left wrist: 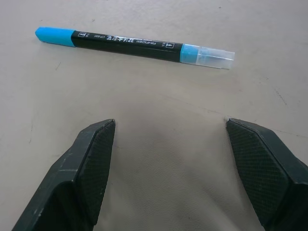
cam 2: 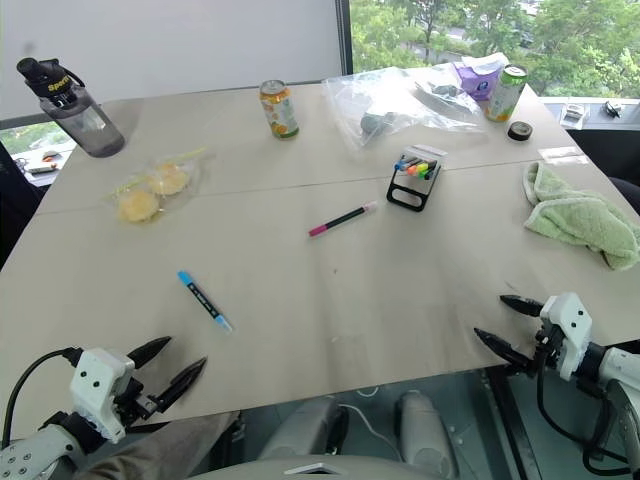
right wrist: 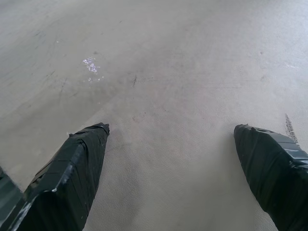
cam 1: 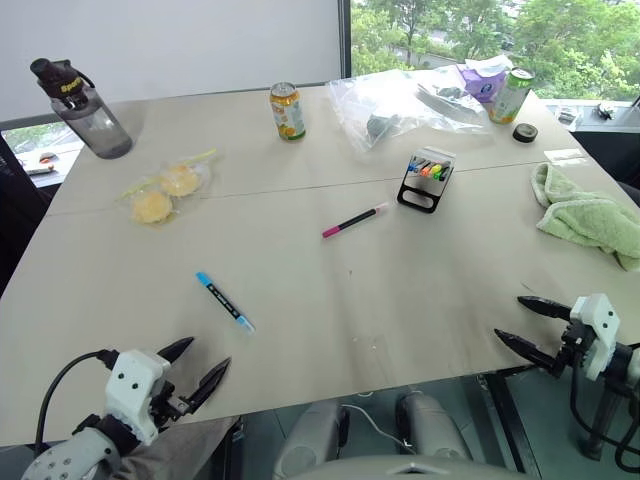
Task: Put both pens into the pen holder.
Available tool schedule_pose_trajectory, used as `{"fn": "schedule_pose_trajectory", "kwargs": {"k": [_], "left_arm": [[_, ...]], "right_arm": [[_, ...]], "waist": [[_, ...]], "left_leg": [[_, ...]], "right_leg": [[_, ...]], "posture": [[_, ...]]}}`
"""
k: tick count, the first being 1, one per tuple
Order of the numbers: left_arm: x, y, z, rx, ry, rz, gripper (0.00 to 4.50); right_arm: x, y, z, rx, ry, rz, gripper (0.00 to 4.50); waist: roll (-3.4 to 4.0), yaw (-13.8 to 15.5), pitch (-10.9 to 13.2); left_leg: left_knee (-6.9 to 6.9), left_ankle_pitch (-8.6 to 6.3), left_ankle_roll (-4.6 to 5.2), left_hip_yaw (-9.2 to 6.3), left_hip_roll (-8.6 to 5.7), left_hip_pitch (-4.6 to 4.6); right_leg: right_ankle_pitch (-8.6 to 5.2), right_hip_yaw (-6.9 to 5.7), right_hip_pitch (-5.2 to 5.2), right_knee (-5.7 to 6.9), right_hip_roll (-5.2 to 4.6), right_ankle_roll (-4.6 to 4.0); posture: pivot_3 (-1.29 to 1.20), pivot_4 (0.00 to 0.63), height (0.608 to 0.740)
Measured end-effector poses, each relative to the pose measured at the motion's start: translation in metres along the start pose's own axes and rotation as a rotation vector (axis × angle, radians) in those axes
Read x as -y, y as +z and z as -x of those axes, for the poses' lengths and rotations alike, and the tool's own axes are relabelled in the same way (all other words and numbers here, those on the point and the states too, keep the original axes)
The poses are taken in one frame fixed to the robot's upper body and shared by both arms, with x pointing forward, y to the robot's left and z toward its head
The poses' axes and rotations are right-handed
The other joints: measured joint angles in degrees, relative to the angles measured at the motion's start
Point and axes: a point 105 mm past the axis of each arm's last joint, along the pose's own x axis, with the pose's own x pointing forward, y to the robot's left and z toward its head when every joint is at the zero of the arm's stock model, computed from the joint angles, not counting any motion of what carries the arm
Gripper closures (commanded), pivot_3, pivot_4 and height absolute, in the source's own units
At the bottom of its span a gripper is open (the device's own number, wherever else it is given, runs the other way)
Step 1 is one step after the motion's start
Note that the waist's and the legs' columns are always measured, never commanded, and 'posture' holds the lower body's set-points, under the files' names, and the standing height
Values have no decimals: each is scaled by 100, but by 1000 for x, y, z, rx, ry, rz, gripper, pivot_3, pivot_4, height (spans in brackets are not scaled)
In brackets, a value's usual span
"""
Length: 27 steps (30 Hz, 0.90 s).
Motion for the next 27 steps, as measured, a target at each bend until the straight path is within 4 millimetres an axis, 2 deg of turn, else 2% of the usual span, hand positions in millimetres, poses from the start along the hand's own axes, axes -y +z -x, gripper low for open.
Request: {"fn": "schedule_pose_trajectory", "kwargs": {"k": [19, 25, 27], "left_arm": [[-4, 5, -5, 19, -2, 2, 691], [8, 21, -5, 14, -6, 64, 691], [6, 28, -11, 24, 33, 133, 691]], "right_arm": [[4, 16, -9, 59, 26, 34, 43], [6, 26, -11, 74, 53, 71, 43], [4, 26, -12, 77, 76, 74, 43]], "waist": [[5, -2, 4], [2, -1, 8], [8, 14, 10]], "left_leg": [[-8, 0, 0, 0, 0, 1], [-19, 0, 1, 0, 1, -1], [-22, 0, 0, -7, 1, 0]], "right_leg": [[0, 1, -1, -6, 0, 0], [1, 0, -1, -17, -1, 0], [1, -5, -1, -16, -1, 0]], "posture": [[0, 150, 739], [0, 150, 739], [0, 150, 739]]}}
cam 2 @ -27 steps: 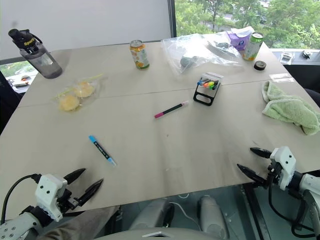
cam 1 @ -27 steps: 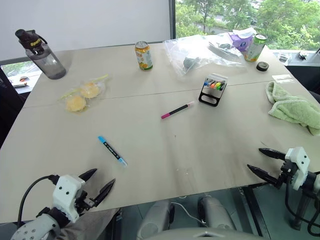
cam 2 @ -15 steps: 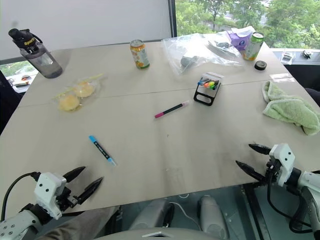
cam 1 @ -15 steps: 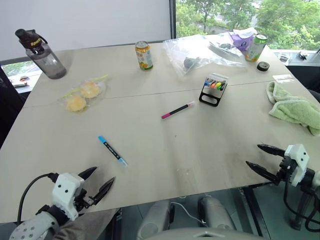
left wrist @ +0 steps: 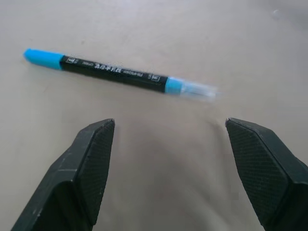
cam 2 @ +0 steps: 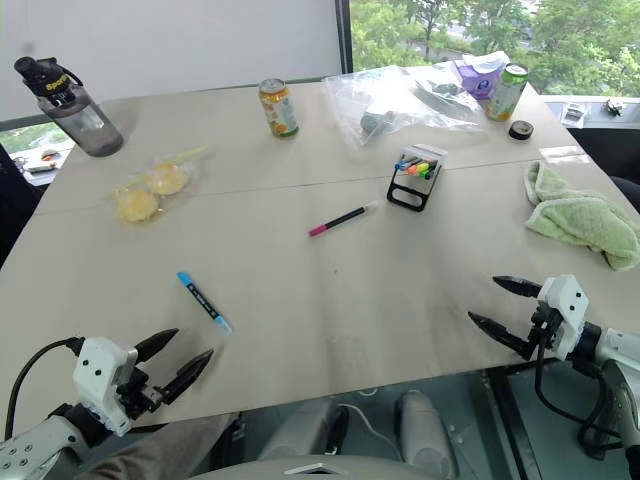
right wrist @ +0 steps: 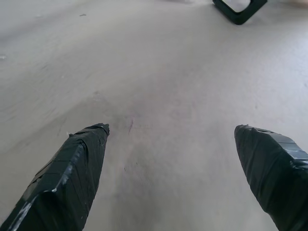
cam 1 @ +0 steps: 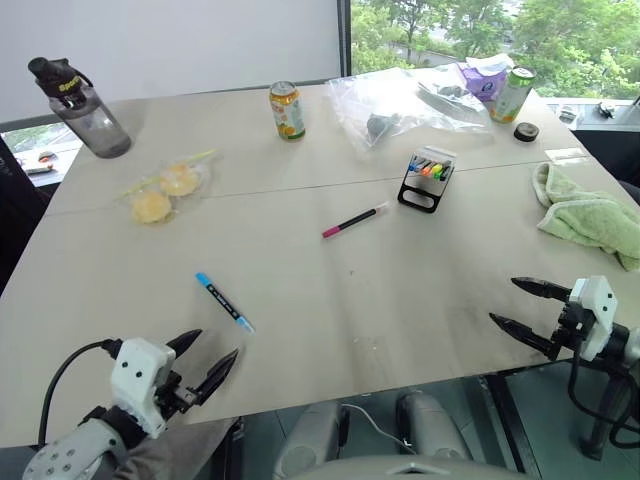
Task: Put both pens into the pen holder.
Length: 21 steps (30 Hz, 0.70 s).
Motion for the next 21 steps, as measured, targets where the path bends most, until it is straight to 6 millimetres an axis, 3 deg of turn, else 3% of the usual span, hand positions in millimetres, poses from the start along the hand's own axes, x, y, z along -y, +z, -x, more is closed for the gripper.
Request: {"fn": "schedule_pose_trajectory", "kwargs": {"k": [6, 13, 18, 21], "left_arm": [[0, 17, -12, 29, 48, 113, 691], [2, 36, -32, 73, 144, 258, 691], [-9, 40, -44, 41, 292, 284, 691], [-15, 32, -50, -38, 397, 299, 691]], "right_arm": [[-10, 13, -8, 44, 68, 15, 43], [-18, 41, -25, 124, 144, 62, 43], [-29, 52, -32, 157, 175, 65, 43], [-33, 55, -34, 161, 183, 64, 43]], "waist": [[3, -18, 2], [3, 1, 2], [1, 9, 2], [2, 9, 2]], "left_leg": [[-2, 1, -2, 2, 0, 1], [-3, 15, -27, -2, 0, 2], [-4, 17, -32, -3, -3, 0], [-4, 17, -32, -2, -4, 2]], "right_leg": [[1, 3, 0, 0, 2, 0], [1, -2, -1, 0, 2, 0], [2, -1, -2, 0, 1, 0], [2, 0, -2, 1, 1, 0]], "posture": [[0, 150, 739], [0, 150, 739], [0, 150, 739], [0, 150, 739]]}}
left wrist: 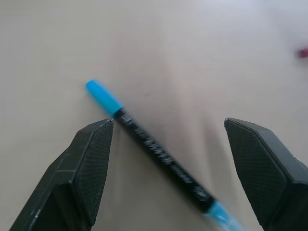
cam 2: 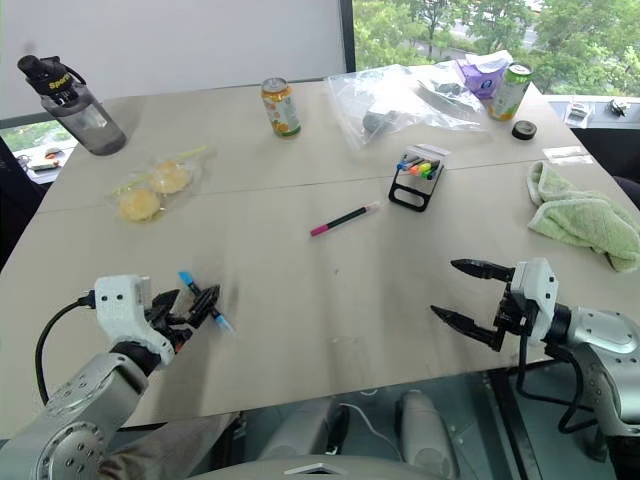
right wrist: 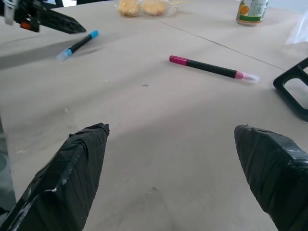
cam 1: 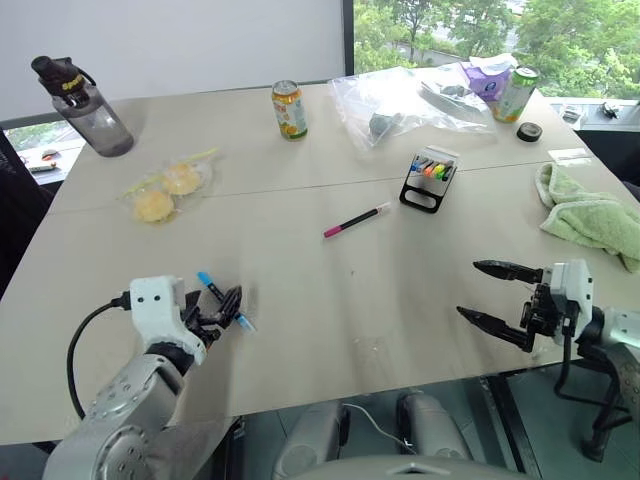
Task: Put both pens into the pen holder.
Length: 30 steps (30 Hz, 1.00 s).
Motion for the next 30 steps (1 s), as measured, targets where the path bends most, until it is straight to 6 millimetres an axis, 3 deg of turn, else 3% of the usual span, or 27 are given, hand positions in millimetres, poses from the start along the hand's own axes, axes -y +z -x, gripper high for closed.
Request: {"fn": "schedule_pose_trajectory", "kwargs": {"k": [6, 7, 8, 12, 15, 25, 30], "left_arm": [[7, -13, -8, -102, 96, -11, 691], [6, -14, -8, -110, 109, -14, 1207], [4, -15, -7, -118, 126, -18, 1448], [-2, -19, -6, -151, 172, -33, 3389], [-4, -21, -4, -166, 198, -28, 4432], [1, -18, -4, -116, 165, -35, 4432], [21, 1, -11, 40, -56, -58, 4432]], "right_arm": [[-3, 3, -2, 0, 8, -5, 43], [-3, 4, -2, 3, 11, -2, 0], [-3, 4, -2, 4, 12, -3, 0], [-3, 4, -2, -4, 17, -7, 0], [-5, 3, -5, -6, 32, -16, 0], [-4, 8, -12, 10, 51, -4, 0], [-2, 13, -21, 43, 44, -17, 0]], "waist": [[16, 3, -12], [25, -2, -18], [31, -14, -23], [59, -24, -44], [67, -25, -53], [70, -18, -60], [39, 13, -42]], "left_leg": [[-4, 1, -2, 1, -1, 4], [-7, 1, -3, 2, -1, 6], [-12, 1, -3, 6, 0, 10], [-23, 2, -3, 22, 0, 24], [-25, 2, -3, 24, 1, 26], [-32, 1, -3, 39, 3, 33], [-27, 2, -5, 21, 3, 20]], "right_leg": [[0, 1, 0, 2, 0, 0], [0, 3, 0, 2, 0, 0], [0, 7, 0, 3, 0, 0], [-1, 22, 2, 2, 0, 1], [-1, 24, 3, 3, 1, 1], [-2, 39, 2, 2, 2, 3], [-2, 18, 1, 0, 0, 1]], "posture": [[0, 150, 739], [0, 150, 739], [0, 150, 739], [0, 150, 739], [0, 150, 739], [0, 150, 739], [0, 150, 739]]}}
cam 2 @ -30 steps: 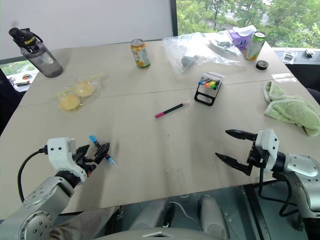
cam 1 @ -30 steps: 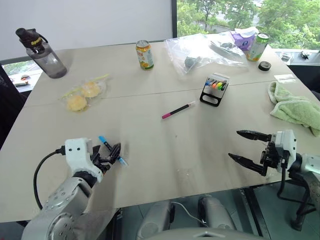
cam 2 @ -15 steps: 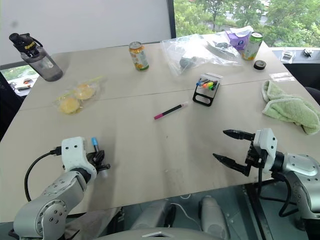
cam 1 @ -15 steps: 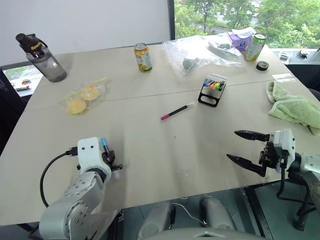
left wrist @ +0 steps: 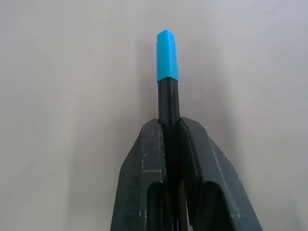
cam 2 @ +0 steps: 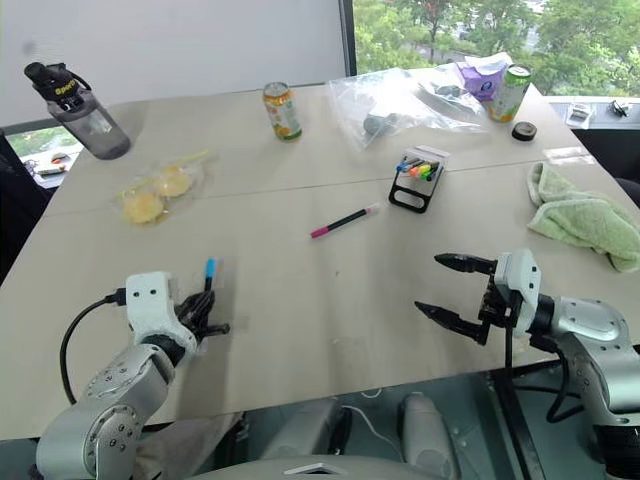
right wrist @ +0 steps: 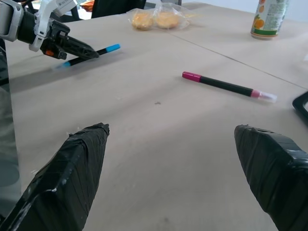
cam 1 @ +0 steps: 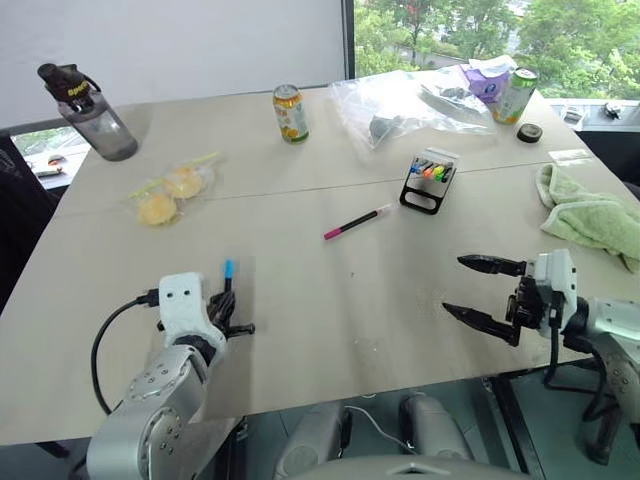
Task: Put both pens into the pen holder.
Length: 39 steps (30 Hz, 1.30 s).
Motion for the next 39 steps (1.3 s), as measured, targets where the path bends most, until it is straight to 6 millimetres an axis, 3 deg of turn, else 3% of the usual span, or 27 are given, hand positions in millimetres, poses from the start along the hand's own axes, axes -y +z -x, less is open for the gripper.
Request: {"fn": "schedule_pose_trajectory", "kwargs": {"k": [3, 5, 10, 13, 17, 20, 23, 30, 31, 33, 36, 39], "left_arm": [[22, 24, -3, 137, -186, -18, 4432], [48, 44, -6, 239, -342, -29, 4432], [102, 62, -3, 320, -651, -32, 4432], [126, 64, 5, 342, -801, -51, 4432], [140, 63, 11, 339, -911, -89, 4432], [143, 62, 13, 340, -945, -114, 4432], [142, 60, 10, 335, -952, -123, 4500], [145, 64, 12, 371, -977, -142, 4500], [145, 64, 12, 372, -976, -144, 4500], [145, 64, 12, 373, -978, -140, 4500], [145, 62, 12, 359, -977, -128, 3142], [137, 58, 5, 324, -933, -163, 1620]], "right_arm": [[-1, 12, -14, 67, 5, -41, 0], [-4, 23, -32, 118, 32, -56, 0], [2, 40, -75, 157, -2, -125, 0], [4, 53, -97, 207, -32, -274, 0], [1, 63, -119, 187, -26, -439, 0], [-2, 69, -123, 185, -7, -549, 0], [-8, 77, -124, 196, 39, -623, 867], [-10, 73, -123, 157, 35, -656, 4258], [-10, 73, -122, 156, 35, -657, 4459], [-10, 73, -122, 157, 36, -659, 4456], [-10, 75, -123, 157, 38, -650, 4456], [0, 92, -125, 201, 17, -519, 4456]], "waist": [[-3, -8, 2], [-3, -19, 2], [-7, -42, 4], [-8, -42, 4], [-8, -47, 4], [-7, -41, 4], [-7, -45, 4], [-7, -55, 3], [-7, -58, 3], [-6, -67, 3], [-6, -79, 3], [-6, -124, 3]], "left_leg": [[1, 0, 0, -3, 0, -13], [2, 1, 0, -5, -1, -16], [1, 2, -1, -3, -3, -38], [-7, 2, -1, -5, -2, -43], [-6, 2, 0, -4, -5, -72], [-6, 3, 0, -5, -6, -83], [-6, 3, 0, -5, -7, -83], [-6, 3, 1, -3, -7, -82], [-6, 3, 1, -3, -7, -82], [-5, 3, 1, -2, -7, -81], [-5, 3, 1, -2, -7, -81], [-3, 4, 0, 0, -8, -80]], "right_leg": [[1, -3, -9, -3, -1, -1], [1, -4, -12, -3, -1, -1], [3, 1, -43, 0, 1, -2], [3, 0, -55, 4, 2, -4], [3, 6, -85, 5, 3, -5], [3, 4, -96, 6, 2, -5], [3, 4, -96, 6, 2, -5], [3, 5, -96, 10, 2, -4], [3, 4, -96, 11, 3, -4], [3, 7, -97, 14, 3, -4], [3, 7, -98, 17, 3, -4], [3, 7, -99, 21, 4, -4]], "posture": [[0, 150, 739], [0, 150, 739], [0, 150, 739], [0, 150, 739], [0, 150, 739], [0, 150, 739], [0, 150, 739], [0, 150, 739], [0, 150, 739], [0, 150, 739], [0, 150, 739], [0, 150, 739]]}}
